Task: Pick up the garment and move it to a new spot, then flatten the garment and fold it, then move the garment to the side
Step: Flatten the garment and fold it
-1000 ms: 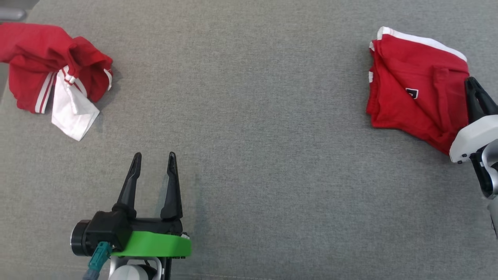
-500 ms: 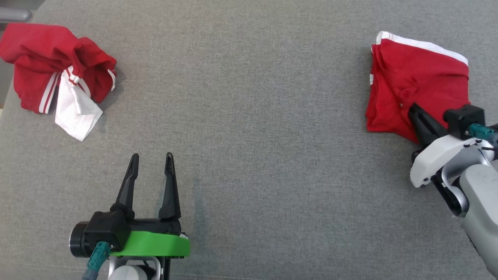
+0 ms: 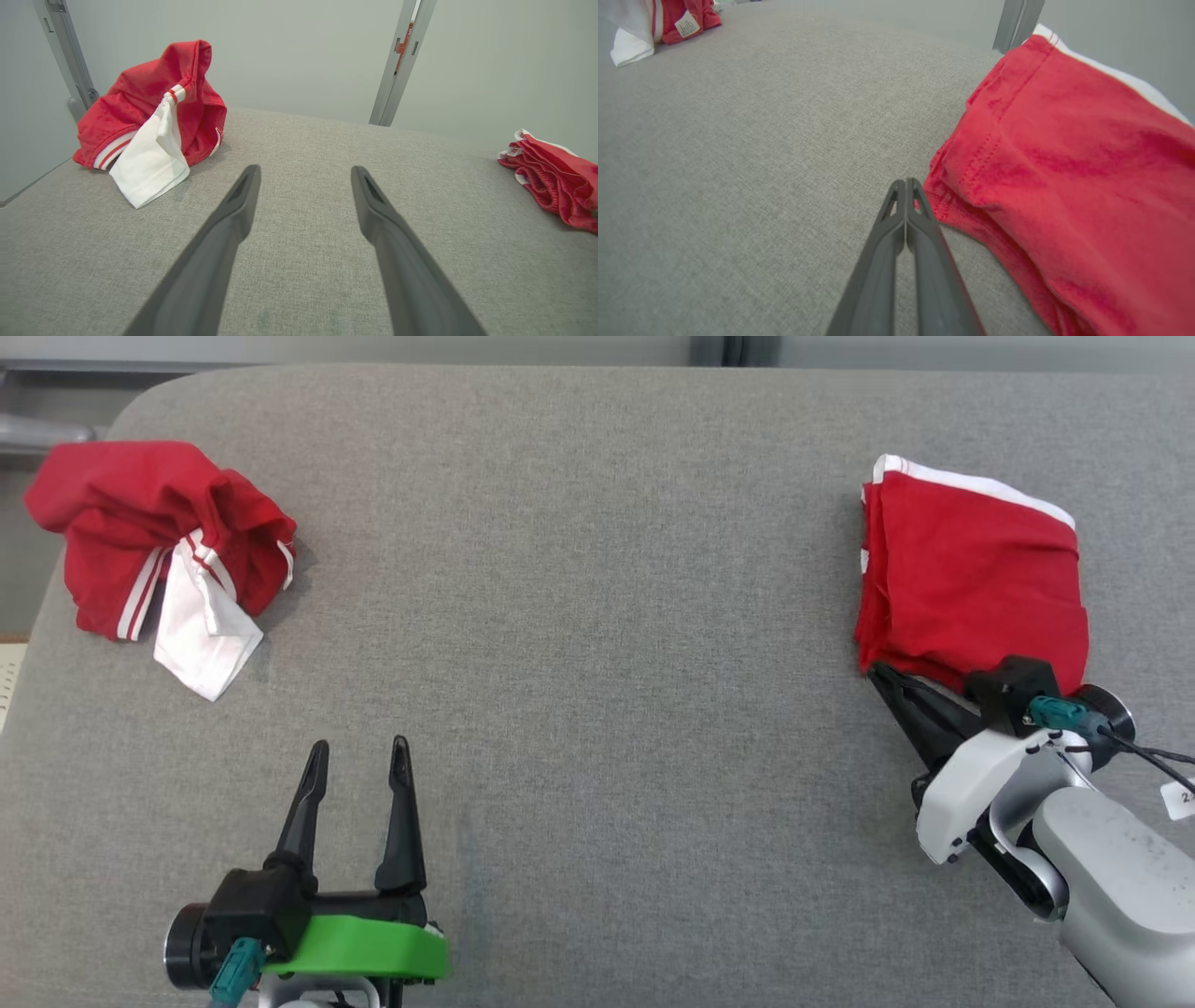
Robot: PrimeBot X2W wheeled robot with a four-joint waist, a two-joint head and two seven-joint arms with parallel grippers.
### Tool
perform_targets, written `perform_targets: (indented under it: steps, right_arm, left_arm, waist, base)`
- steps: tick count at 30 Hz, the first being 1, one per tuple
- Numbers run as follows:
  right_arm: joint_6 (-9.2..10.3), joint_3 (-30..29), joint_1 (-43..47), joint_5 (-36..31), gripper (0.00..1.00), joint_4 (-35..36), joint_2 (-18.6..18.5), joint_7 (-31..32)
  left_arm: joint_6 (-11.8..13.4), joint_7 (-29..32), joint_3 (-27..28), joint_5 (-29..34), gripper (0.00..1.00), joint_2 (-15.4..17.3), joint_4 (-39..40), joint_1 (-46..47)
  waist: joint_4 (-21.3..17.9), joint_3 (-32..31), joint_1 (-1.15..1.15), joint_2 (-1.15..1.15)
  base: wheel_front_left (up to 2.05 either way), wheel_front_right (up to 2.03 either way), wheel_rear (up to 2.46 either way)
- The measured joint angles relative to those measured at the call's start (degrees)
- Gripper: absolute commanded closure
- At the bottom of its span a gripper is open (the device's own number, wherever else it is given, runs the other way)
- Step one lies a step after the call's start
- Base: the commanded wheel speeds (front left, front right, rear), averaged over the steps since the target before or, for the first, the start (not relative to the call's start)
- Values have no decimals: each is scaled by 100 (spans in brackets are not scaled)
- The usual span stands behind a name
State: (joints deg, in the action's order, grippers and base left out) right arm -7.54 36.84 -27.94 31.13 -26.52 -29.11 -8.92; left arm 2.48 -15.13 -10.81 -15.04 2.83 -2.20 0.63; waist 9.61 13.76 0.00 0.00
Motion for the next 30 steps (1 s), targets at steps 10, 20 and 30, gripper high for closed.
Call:
perform_targets:
  steps: [10,20,30]
  right_arm:
    - [0,-1492,1045,-386,0,371,190,-577]
    - [0,-3534,2525,-1313,0,1355,1023,-614]
    - [0,-4365,3093,-1757,0,1424,1878,-614]
  left_arm:
    - [-204,1,488,241,0,1,-178,-499]
    - [-576,1,613,408,0,1,-396,-733]
    - [-758,0,593,410,0,0,-744,-817]
  waist:
    - [-120,-738,0,0]
    - [-302,-1265,0,0]
    - [-505,-1395,0,0]
  base:
    - [0,0,0]
    - [0,0,0]
    - [0,0,0]
